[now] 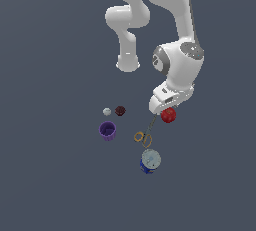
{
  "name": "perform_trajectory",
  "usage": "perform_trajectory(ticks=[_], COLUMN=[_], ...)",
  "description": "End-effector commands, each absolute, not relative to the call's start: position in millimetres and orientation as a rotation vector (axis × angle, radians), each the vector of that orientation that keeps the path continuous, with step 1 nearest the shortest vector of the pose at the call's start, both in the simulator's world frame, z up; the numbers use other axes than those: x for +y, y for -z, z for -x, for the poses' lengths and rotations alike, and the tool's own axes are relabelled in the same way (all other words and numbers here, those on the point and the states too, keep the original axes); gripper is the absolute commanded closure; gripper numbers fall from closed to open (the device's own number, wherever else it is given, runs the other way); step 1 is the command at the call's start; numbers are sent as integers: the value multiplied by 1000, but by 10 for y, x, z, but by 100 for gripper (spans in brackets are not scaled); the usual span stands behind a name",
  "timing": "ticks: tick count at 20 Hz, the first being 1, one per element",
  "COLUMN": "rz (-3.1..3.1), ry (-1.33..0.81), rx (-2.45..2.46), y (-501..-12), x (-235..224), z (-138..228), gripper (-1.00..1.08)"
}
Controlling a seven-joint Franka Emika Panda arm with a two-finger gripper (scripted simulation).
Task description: Pick up a designated object from a clutter of objects.
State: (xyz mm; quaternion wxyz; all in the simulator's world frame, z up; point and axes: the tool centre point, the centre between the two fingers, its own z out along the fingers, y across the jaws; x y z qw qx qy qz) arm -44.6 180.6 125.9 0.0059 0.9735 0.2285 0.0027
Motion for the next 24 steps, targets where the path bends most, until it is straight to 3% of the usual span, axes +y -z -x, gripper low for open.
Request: perform_trajectory(ticks=[1, 24], rz=[-3036, -3022], ry=[-6, 1], rx=[779, 861], y=[-1128, -526], x=[1939, 2103], z=[546, 701], gripper=[-92, -92])
